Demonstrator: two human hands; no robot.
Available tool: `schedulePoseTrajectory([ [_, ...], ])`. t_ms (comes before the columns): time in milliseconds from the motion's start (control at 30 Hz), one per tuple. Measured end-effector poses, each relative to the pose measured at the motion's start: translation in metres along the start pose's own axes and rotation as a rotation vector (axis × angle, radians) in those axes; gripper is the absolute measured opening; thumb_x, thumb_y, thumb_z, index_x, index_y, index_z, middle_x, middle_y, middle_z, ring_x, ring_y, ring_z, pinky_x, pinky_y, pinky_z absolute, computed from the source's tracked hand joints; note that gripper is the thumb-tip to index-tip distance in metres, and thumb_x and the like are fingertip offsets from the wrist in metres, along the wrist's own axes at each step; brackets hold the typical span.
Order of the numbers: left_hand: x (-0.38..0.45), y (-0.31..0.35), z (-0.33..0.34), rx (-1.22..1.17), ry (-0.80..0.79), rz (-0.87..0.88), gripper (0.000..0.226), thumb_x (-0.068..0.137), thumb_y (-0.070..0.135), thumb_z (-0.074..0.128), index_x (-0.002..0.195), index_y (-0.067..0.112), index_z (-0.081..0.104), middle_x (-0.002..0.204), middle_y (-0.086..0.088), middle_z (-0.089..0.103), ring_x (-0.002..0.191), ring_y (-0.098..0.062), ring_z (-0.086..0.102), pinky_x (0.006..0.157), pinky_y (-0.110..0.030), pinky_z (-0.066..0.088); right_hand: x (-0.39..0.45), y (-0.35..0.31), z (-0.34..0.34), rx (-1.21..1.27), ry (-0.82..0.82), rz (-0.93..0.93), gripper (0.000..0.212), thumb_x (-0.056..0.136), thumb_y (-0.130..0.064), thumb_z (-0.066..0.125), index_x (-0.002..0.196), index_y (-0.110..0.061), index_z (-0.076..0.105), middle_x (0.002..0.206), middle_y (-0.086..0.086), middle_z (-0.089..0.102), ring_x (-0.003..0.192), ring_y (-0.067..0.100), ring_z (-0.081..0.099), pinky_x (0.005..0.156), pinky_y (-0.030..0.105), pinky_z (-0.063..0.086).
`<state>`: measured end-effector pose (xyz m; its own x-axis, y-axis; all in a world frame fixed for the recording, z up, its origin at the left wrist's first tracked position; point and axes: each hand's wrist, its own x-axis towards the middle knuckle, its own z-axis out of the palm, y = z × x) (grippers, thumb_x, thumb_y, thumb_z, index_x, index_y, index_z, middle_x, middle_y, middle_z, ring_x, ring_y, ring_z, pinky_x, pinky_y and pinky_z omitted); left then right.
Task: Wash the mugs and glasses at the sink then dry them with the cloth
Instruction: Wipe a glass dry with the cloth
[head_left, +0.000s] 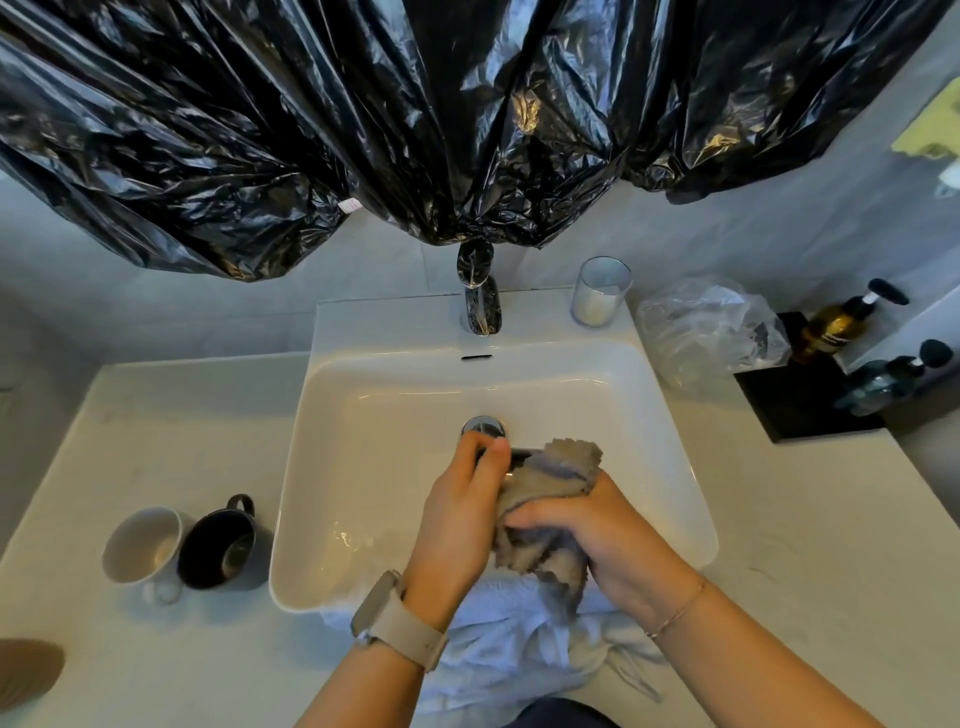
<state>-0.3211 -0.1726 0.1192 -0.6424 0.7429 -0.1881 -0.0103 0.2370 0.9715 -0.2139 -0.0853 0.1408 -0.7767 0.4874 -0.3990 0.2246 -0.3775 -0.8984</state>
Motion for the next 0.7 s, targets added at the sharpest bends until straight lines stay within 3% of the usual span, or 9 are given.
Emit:
schedulePoseTrajectory([
  [67, -0.005, -0.006, -0.004, 0.164, -0.011, 0.132, 0.037, 0.088, 0.066, 0.038, 0.094, 0.033, 0.053, 0.074, 0.006, 0.061, 0.069, -0.014, 0.059, 0.065, -0.035, 0.049, -0.002, -0.006, -0.004, 0.138, -0.062, 0.065, 0.023, 0.065, -0.004, 0.076, 0.088, -0.001, 0.075, 0.086, 0.024, 0.072, 0.077, 0.033, 0.071, 0.065, 0.035, 0.058],
  [133, -0.006, -0.004, -0.005, 0.104, -0.071, 0.130, 0.042, 0.087, 0.069, 0.036, 0.102, 0.033, 0.052, 0.078, 0.003, 0.063, 0.071, -0.020, 0.061, 0.064, -0.038, 0.050, -0.003, -0.010, -0.005, 0.065, -0.062, 0.028, 0.019, 0.067, -0.005, 0.075, 0.086, -0.004, 0.075, 0.084, 0.022, 0.073, 0.074, 0.030, 0.071, 0.063, 0.033, 0.057],
  [200, -0.007, 0.005, -0.008, -0.086, -0.152, 0.012, 0.054, 0.088, 0.071, 0.036, 0.112, 0.026, 0.055, 0.079, -0.006, 0.065, 0.063, -0.029, 0.059, 0.056, -0.040, 0.051, -0.007, -0.011, -0.004, -0.155, -0.041, -0.058, 0.007, 0.070, -0.014, 0.080, 0.076, -0.018, 0.077, 0.071, 0.010, 0.073, 0.062, 0.021, 0.070, 0.053, 0.029, 0.054],
  [300, -0.004, 0.022, -0.011, -0.301, -0.234, -0.264, 0.069, 0.097, 0.066, 0.029, 0.121, 0.010, 0.062, 0.060, -0.003, 0.062, 0.040, -0.017, 0.048, 0.040, -0.023, 0.038, -0.013, -0.009, -0.002, -0.443, -0.050, -0.273, 0.012, 0.073, -0.036, 0.081, 0.077, -0.044, 0.074, 0.070, -0.012, 0.073, 0.063, 0.003, 0.068, 0.054, 0.020, 0.053],
  [367, -0.003, 0.029, -0.006, -0.347, -0.187, -0.371, 0.059, 0.102, 0.053, 0.031, 0.122, 0.006, 0.061, 0.067, -0.004, 0.068, 0.043, -0.010, 0.055, 0.045, -0.021, 0.043, -0.013, -0.008, -0.002, -0.439, -0.005, -0.297, 0.013, 0.075, -0.042, 0.079, 0.087, -0.041, 0.075, 0.074, -0.007, 0.074, 0.064, 0.018, 0.070, 0.055, 0.031, 0.059],
  [433, -0.004, 0.031, -0.001, -0.301, -0.123, -0.433, 0.050, 0.101, 0.051, 0.034, 0.108, 0.014, 0.066, 0.071, -0.005, 0.067, 0.051, -0.009, 0.058, 0.050, -0.018, 0.045, -0.011, -0.009, -0.001, -0.341, 0.047, -0.282, 0.018, 0.076, -0.040, 0.078, 0.092, -0.032, 0.076, 0.078, 0.005, 0.076, 0.070, 0.035, 0.071, 0.061, 0.043, 0.061],
  [500, -0.011, 0.028, 0.003, -0.224, -0.050, -0.325, 0.040, 0.103, 0.047, 0.036, 0.097, 0.018, 0.062, 0.071, -0.003, 0.062, 0.053, -0.007, 0.056, 0.049, -0.019, 0.045, -0.009, -0.008, 0.000, -0.144, 0.065, -0.234, 0.014, 0.079, -0.032, 0.076, 0.093, -0.026, 0.077, 0.086, 0.010, 0.076, 0.081, 0.032, 0.073, 0.064, 0.037, 0.061],
  [600, -0.027, 0.012, 0.008, -0.028, 0.070, 0.051, 0.029, 0.103, 0.044, 0.036, 0.095, 0.022, 0.053, 0.076, -0.004, 0.062, 0.059, -0.008, 0.059, 0.050, -0.020, 0.047, -0.012, -0.011, 0.000, 0.127, 0.058, -0.100, 0.016, 0.078, -0.026, 0.076, 0.092, -0.018, 0.079, 0.093, 0.013, 0.076, 0.088, 0.027, 0.073, 0.067, 0.029, 0.058],
  [700, -0.031, 0.014, 0.009, -0.178, 0.057, -0.056, 0.030, 0.105, 0.040, 0.034, 0.095, 0.024, 0.058, 0.075, -0.005, 0.066, 0.067, -0.023, 0.064, 0.055, -0.030, 0.055, -0.018, -0.006, -0.002, -0.019, 0.016, -0.199, 0.019, 0.078, -0.025, 0.077, 0.096, -0.020, 0.077, 0.090, 0.010, 0.076, 0.086, 0.026, 0.073, 0.068, 0.030, 0.058],
])
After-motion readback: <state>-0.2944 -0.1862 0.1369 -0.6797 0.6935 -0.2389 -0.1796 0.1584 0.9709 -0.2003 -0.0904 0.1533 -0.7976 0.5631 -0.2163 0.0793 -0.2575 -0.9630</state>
